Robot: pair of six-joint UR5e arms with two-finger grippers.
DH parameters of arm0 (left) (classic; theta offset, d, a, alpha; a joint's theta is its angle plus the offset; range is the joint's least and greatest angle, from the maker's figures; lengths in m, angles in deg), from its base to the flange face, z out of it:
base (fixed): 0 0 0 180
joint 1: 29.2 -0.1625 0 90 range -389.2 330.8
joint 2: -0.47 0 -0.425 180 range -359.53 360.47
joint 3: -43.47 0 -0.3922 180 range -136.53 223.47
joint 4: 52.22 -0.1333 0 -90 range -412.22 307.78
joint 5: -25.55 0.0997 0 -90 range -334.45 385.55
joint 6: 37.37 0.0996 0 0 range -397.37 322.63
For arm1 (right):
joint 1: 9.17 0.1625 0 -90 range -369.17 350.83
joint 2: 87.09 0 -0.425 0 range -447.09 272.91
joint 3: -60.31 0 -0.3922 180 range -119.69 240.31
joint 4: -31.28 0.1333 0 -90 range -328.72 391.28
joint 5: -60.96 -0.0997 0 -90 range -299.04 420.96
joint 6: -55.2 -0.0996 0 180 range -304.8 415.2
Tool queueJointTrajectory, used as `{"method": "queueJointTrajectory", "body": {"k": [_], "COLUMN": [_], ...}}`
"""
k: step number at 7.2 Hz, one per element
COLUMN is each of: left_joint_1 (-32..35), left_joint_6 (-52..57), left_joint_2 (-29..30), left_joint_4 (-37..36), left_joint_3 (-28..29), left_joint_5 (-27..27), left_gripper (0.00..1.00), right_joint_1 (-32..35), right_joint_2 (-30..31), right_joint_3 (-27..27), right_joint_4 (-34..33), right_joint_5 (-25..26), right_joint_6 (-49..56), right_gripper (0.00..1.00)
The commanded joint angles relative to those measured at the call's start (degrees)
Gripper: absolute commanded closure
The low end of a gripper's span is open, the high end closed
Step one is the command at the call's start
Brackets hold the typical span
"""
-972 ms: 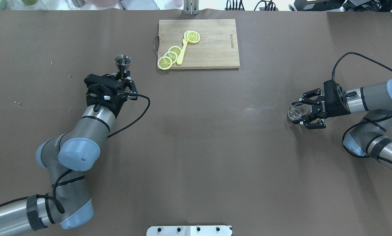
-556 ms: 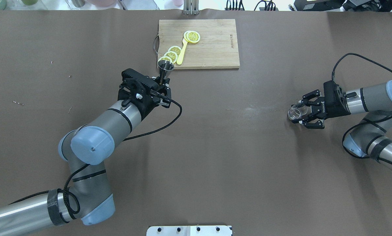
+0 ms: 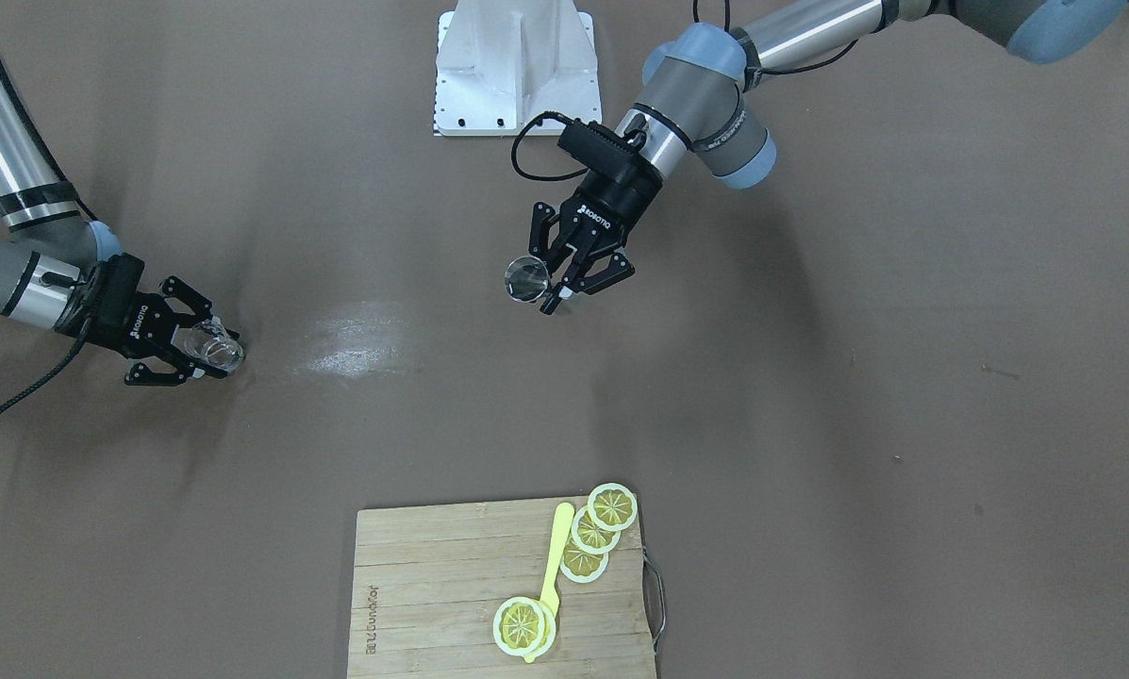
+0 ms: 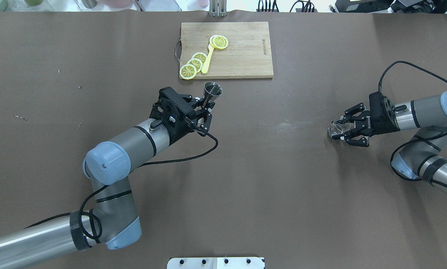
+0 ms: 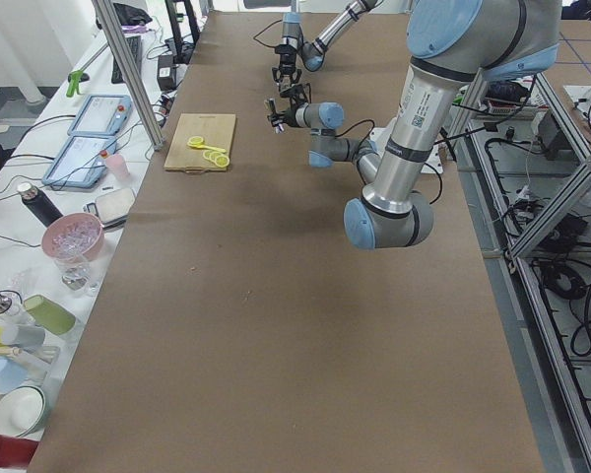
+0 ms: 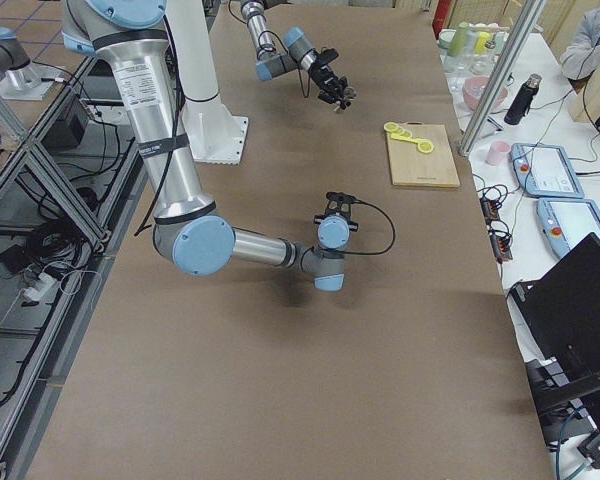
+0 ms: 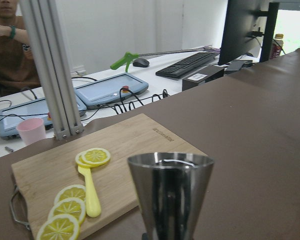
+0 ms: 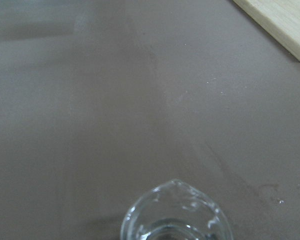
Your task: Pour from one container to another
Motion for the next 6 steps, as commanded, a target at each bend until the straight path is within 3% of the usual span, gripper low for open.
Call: {"method": "queueJointTrajectory", "body": {"k": [1,3,4,5,6], "left_joint_1": [-0.48,-1.80,-1.80,-1.80,-2.06], "left_joint_6": [1.50,1.50,1.50,1.50,1.50], "left_joint_2": [-0.20,0.06,0.41,0.24,0.67], "left_joint_4": [5.67,10.96,12.02,18.20,18.96], "left_joint_3": [1.99,4.89,5.94,6.74,8.57], "left_joint_5": [-1.40,-2.44,-2.71,-2.46,-3.06], "left_gripper": [1.00,1.00,1.00,1.00,1.00], "right_joint_1": [0.00,0.27,0.44,0.88,1.32], "right_joint_2": [0.00,0.00,0.09,0.00,0.00], "right_joint_3": [-0.09,-1.31,-2.36,-3.76,-6.21], "right_joint_4": [0.05,-0.04,-0.56,-1.00,-4.05], "right_joint_5": [0.00,0.00,0.00,0.00,-0.09], "right_joint_6": [-0.18,-0.96,-0.97,-1.23,-0.97], "right_gripper": [0.57,0.71,0.84,0.99,1.00]}}
